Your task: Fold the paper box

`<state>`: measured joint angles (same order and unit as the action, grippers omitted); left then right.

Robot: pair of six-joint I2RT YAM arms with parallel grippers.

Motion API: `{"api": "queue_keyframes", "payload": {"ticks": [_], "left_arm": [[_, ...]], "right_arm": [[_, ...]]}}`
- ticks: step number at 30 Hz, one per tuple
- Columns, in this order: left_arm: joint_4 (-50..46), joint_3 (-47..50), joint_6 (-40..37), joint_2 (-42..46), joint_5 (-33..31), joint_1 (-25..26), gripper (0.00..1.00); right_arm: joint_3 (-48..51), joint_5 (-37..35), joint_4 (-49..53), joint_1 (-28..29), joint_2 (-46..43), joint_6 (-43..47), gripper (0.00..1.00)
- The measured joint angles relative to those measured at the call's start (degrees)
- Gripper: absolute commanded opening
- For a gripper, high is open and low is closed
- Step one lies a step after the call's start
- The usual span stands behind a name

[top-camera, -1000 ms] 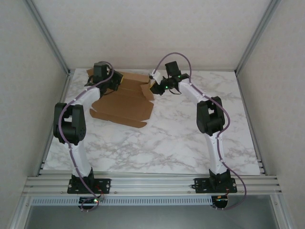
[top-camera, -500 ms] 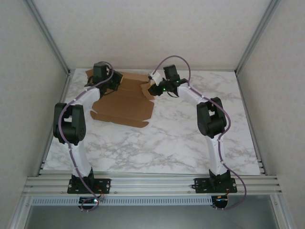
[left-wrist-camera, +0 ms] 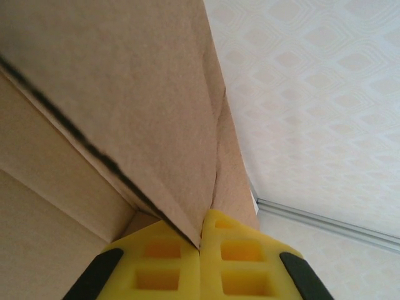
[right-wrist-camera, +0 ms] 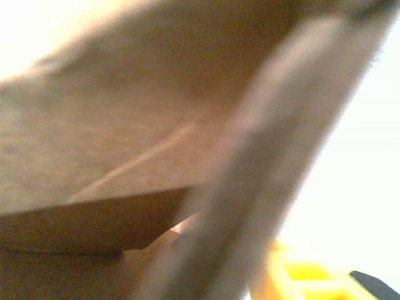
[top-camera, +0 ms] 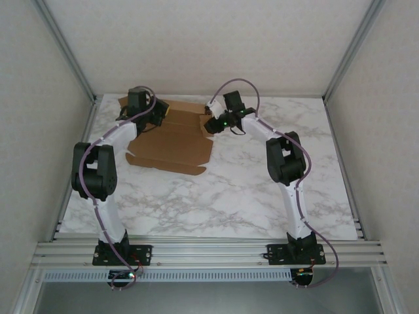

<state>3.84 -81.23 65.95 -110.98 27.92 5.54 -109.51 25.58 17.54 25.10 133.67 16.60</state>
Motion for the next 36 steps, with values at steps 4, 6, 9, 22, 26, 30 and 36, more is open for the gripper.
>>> {"api": "queue_keyframes", "payload": {"ticks": [4, 6, 9, 22, 26, 30, 36], "left_arm": [[0.2, 0.0, 0.0, 0.0, 0.2, 0.3, 0.0], [0.3, 0.0, 0.0, 0.0, 0.5, 0.4, 0.0], [0.2, 0.0, -0.2, 0.0, 0.6, 0.5, 0.0], [-0.2, 0.0, -0.4, 0.2, 0.6, 0.5, 0.0], [-1.0, 0.2, -0.4, 0.8, 0.6, 0.5, 0.0], [-1.7, 0.5, -0.4, 1.6, 0.6, 0.7, 0.0], [-2.4, 0.6, -0.1, 2.2, 0.5, 0.9, 0.0]], "right_arm": [[0.0, 4.8, -1.7, -1.8, 0.6, -6.2, 0.34], [0.0, 6.5, -2.0, -2.4, 0.8, -8.3, 0.32], [0.0, 8.7, -3.2, -3.1, 1.2, -11.3, 0.29], [1.7, 11.5, -6.2, -3.0, 1.6, -13.7, 0.44], [2.3, 7.8, -6.2, -1.3, 0.7, -13.7, 0.45], [3.3, 4.6, -6.4, -0.6, -0.3, -15.0, 0.45], [4.5, 1.1, -8.7, 0.2, -0.7, -15.3, 0.44]]}}
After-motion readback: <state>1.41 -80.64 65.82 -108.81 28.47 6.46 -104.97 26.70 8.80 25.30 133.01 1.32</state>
